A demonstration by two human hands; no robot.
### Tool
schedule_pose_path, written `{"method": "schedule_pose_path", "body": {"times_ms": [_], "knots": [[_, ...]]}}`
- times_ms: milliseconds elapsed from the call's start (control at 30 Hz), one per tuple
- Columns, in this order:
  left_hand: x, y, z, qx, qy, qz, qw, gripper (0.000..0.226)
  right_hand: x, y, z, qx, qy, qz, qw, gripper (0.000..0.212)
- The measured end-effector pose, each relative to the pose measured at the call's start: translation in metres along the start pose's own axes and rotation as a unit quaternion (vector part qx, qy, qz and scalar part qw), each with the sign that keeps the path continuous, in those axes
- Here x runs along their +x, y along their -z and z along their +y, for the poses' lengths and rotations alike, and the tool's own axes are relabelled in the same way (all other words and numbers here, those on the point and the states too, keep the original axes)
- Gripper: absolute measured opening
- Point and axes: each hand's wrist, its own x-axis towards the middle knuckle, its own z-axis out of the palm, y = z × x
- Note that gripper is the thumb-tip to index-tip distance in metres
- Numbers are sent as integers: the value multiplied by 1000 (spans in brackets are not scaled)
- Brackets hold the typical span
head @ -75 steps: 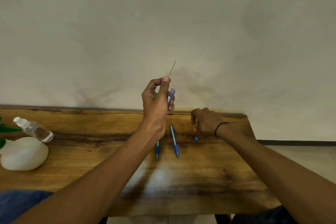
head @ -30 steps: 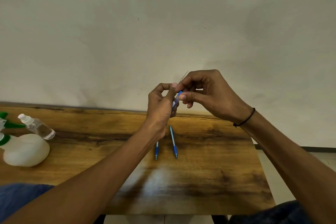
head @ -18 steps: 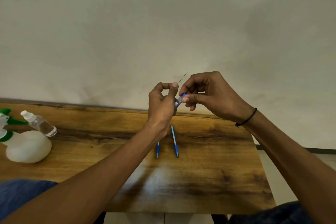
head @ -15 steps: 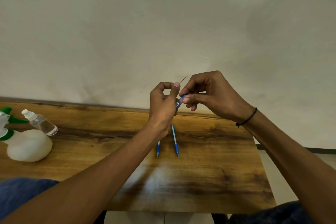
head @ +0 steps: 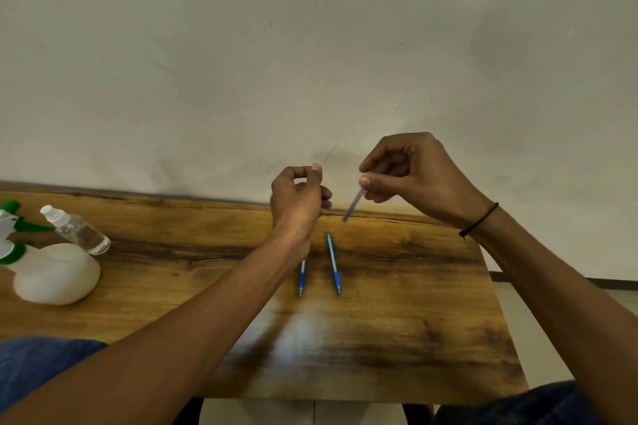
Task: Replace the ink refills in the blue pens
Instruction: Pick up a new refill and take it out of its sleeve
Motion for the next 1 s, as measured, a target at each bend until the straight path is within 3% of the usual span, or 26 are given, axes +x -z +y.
{"method": "schedule_pose_path", "body": {"times_ms": [100, 233, 400, 600, 667, 733, 833, 1000], "knots": [[8, 5, 3, -16, 14, 38, 999, 9, 0, -4, 27, -132, -55, -14, 990, 29], [8, 5, 3, -13, 15, 23, 1000, 14, 5, -31, 75, -339, -136, -91, 926, 24], [3, 2, -3, 12, 28, 0, 1000, 17, 12, -69, 119, -393, -212, -115, 887, 31], [4, 6, -7, 20, 59, -30, 998, 16, 24, -67, 129, -380, -254, -99, 884, 38], [3, 6, -8, 10, 75, -39, 996, 16, 28, -55, 119, -277, -250, -41, 927, 26], [1, 5, -8, 1, 86, -49, 995, 18, 29, -45, 99, -42, -242, 11, 969, 15], [-2, 2, -6, -15, 88, -59, 994, 21, 27, -39, 60, 231, -197, 33, 952, 27], [-6, -3, -5, -32, 80, -81, 993, 24, 22, -44, 28, 328, -143, 53, 932, 19]]}}
